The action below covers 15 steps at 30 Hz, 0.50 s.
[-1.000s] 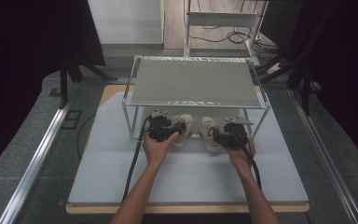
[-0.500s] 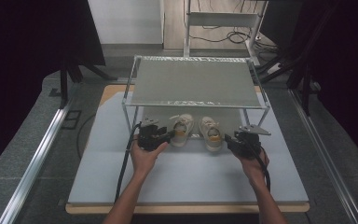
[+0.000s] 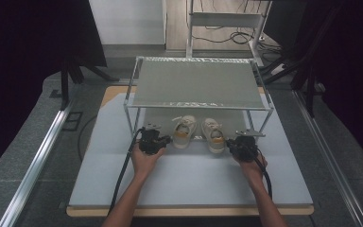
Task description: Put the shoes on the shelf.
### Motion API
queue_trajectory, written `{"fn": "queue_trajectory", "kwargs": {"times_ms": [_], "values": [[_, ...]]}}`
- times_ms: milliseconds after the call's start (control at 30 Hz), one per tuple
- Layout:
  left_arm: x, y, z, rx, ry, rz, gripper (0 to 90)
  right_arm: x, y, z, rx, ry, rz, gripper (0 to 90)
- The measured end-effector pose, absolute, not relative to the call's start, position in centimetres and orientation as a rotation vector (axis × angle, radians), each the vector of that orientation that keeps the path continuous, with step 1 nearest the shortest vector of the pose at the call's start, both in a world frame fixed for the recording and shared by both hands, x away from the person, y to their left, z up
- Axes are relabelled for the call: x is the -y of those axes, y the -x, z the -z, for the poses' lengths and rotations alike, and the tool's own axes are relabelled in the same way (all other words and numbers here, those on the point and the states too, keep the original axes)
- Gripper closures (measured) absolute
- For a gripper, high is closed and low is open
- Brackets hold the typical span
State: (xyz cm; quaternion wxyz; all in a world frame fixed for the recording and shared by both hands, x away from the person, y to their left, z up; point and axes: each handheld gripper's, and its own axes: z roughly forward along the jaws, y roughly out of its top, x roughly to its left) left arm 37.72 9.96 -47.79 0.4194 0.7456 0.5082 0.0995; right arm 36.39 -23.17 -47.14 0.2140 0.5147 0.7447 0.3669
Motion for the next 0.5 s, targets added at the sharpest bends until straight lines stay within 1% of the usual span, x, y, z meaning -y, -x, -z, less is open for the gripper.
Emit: {"fn": "queue_trajectory", "kwargs": {"times_ms": [100,167,467,500], "values": [[-9.4,-38.0,48.1,-1.274,-1.882,-0.246,86.5,22.8,-36.8,47.4,-2.035,-1.454,-1.023,86.2],[-9.2,-38.1,48.1,-1.285,-1.877,-0.261,88.1,22.7,-36.9,47.5,-2.024,-1.47,-1.04,86.3],[-8.8,-38.7,48.4,-1.328,-1.833,-0.225,88.1,21.5,-37.4,47.7,-1.989,-1.463,-1.064,86.4],[-8.7,-39.0,48.4,-1.304,-1.862,-0.245,88.1,21.4,-37.5,47.7,-1.984,-1.461,-1.068,86.4]]}}
